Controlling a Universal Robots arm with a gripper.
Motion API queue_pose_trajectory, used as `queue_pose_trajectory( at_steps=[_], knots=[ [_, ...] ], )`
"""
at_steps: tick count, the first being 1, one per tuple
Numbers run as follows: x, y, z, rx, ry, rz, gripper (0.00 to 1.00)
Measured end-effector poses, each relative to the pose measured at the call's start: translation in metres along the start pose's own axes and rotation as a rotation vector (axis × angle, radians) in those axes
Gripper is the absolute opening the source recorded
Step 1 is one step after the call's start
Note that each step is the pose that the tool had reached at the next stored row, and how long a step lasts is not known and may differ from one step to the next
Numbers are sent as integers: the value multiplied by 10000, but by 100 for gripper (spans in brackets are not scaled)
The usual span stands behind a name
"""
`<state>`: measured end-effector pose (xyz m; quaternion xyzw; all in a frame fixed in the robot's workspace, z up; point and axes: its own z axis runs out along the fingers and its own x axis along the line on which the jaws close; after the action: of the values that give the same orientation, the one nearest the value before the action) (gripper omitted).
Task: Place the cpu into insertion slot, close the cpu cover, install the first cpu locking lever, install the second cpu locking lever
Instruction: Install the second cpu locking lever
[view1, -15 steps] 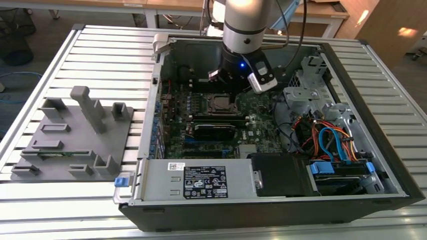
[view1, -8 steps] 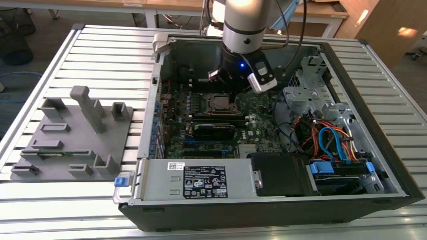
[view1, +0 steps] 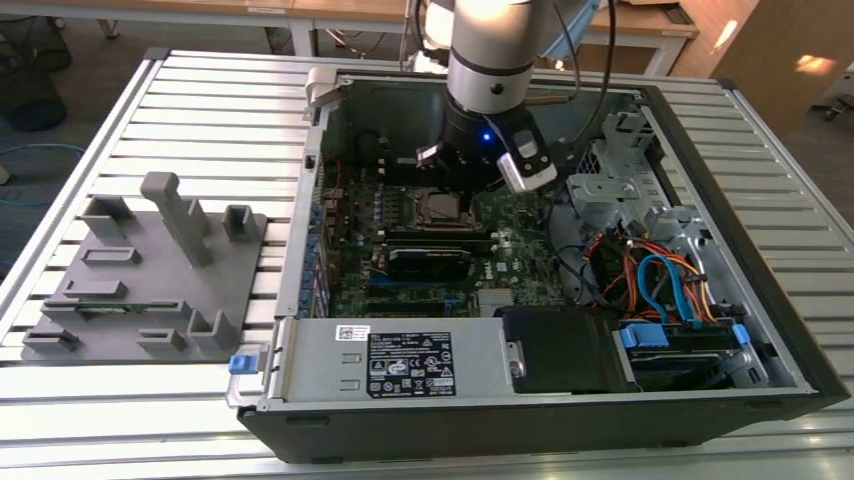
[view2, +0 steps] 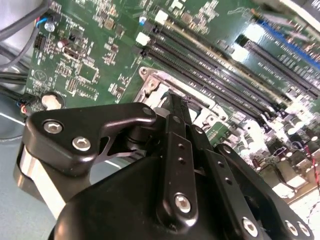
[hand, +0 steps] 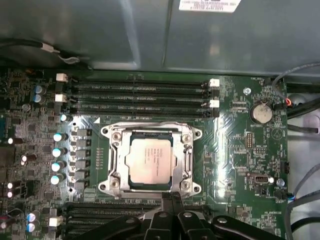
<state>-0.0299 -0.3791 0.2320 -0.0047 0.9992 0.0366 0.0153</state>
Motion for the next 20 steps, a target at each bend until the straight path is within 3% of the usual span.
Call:
queue_pose_trajectory(
  at_steps=[2, 4, 10, 12, 20],
  knots=[
    [0, -29, -2, 1, 2, -1, 10],
    [1, -35, -3, 2, 53, 4, 10],
    [7, -36, 0, -3, 424, 31, 10],
    [27, -38, 1, -1, 509, 39, 10],
    [119, -88, 18, -3, 621, 45, 10]
  ],
)
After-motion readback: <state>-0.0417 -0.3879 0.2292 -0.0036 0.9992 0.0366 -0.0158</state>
